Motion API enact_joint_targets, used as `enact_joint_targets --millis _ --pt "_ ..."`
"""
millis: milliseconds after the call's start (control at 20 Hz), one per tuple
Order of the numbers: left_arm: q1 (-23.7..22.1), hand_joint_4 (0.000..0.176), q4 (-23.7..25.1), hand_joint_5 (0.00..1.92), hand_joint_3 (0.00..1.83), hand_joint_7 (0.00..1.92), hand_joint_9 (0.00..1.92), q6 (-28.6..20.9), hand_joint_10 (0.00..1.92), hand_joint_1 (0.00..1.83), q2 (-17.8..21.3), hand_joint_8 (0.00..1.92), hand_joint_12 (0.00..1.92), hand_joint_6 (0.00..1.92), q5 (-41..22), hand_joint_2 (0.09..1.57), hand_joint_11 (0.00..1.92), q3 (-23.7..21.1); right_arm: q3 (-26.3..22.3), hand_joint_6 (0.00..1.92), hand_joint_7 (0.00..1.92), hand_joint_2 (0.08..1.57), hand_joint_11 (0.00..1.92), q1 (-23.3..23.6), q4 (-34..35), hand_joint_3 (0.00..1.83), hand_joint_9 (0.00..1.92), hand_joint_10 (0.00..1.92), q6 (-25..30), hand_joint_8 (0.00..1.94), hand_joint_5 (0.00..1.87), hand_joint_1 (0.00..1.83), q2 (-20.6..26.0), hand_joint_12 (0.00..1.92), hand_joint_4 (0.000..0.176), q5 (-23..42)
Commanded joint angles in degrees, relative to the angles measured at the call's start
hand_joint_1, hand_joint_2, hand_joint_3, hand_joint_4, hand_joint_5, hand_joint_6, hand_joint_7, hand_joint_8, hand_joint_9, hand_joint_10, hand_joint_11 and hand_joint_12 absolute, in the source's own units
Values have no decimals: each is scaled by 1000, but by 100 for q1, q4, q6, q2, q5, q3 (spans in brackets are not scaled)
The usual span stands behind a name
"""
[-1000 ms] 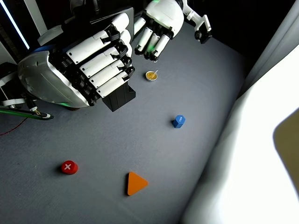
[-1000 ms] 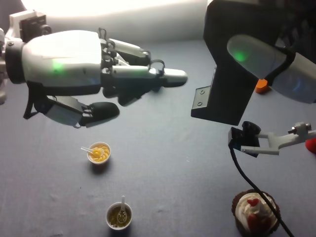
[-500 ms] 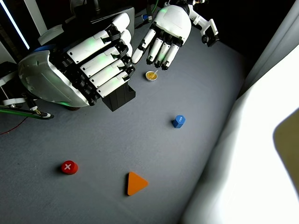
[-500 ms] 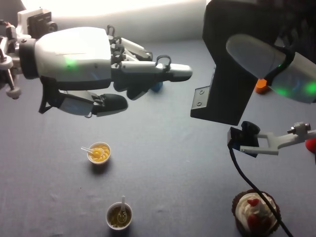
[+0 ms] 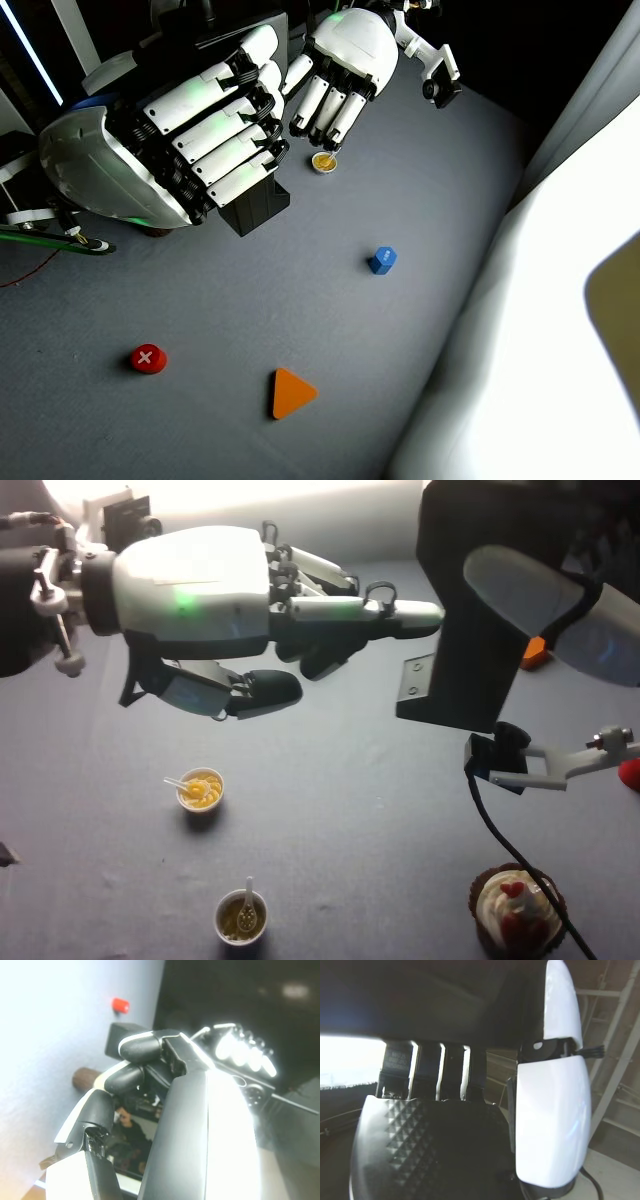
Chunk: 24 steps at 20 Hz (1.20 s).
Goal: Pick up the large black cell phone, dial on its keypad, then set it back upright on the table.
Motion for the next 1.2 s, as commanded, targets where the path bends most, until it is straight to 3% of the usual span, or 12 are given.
enact_joint_targets --millis 0,50,200,450,650,750,800,850,1000,1050,1100,1150 --pt "-166 28 -458 0 467 639 815 29 1921 1310 -60 1692 1921 0 -436 1078 498 -18 -38 664 991 1060 957 83 -365 2 1035 958 129 824 1070 1496 42 1428 0 628" --pt "-166 21 -457 0 465 643 831 30 1921 1311 -68 1686 1921 0 -461 1076 507 -11 -41 661 987 1060 958 83 -366 2 1029 967 129 827 1073 1496 42 1423 0 628" --pt "-150 42 -450 0 471 630 799 33 1921 1306 48 1707 1921 0 -562 1082 408 12 -58 741 970 1065 969 83 -366 0 1032 949 129 866 1030 1496 42 1414 0 629" --pt "156 33 -465 0 430 618 797 30 1921 1302 548 1714 1921 0 -935 1108 411 315 -67 701 975 1068 959 83 -375 0 1018 983 129 865 1036 1495 42 1439 0 629" --pt "414 15 -523 0 452 603 840 29 1921 1300 809 1746 1921 0 -1115 1109 439 346 -69 731 935 1080 920 81 -380 0 982 1032 129 928 1039 1494 43 1473 0 629" --pt "412 0 -567 0 630 640 941 29 1921 1313 823 1764 1921 0 -1154 1014 506 329 -85 715 945 1080 916 80 -380 0 983 1047 129 908 1035 1494 74 1486 0 629" --pt "411 0 -595 0 639 649 936 30 1921 1316 823 1752 1921 0 -1137 1004 554 284 -95 765 964 1083 955 74 -380 2 1012 1133 129 926 1033 1409 92 1225 0 630" --pt "403 4 -606 0 602 648 915 30 1921 1315 821 1735 1921 0 -1097 1019 560 235 -105 748 952 1077 942 66 -380 3 1011 1039 129 892 1020 1477 108 1413 0 630" --pt "273 0 -640 0 571 653 891 32 1921 1315 680 1713 1921 0 -1021 1027 614 106 -146 676 964 1069 931 -10 -380 0 1034 972 129 877 1058 1496 204 1459 0 631" --pt "237 3 -640 0 565 657 896 32 1921 1315 627 1706 1921 0 -1006 1028 577 82 -160 913 829 1126 827 -34 -379 4 905 1134 129 1044 895 1487 236 1541 0 632" --pt "207 22 -640 0 559 651 897 32 1921 1313 573 1710 1921 0 -990 1033 357 57 -171 738 918 1085 931 -58 -379 0 994 1017 129 955 1010 1493 265 1462 0 633" --pt "178 29 -639 0 434 631 867 32 1921 1304 535 1692 1921 0 -974 1098 295 42 -178 938 823 1123 856 -77 -379 6 896 1123 129 1043 895 1486 286 1508 0 634"
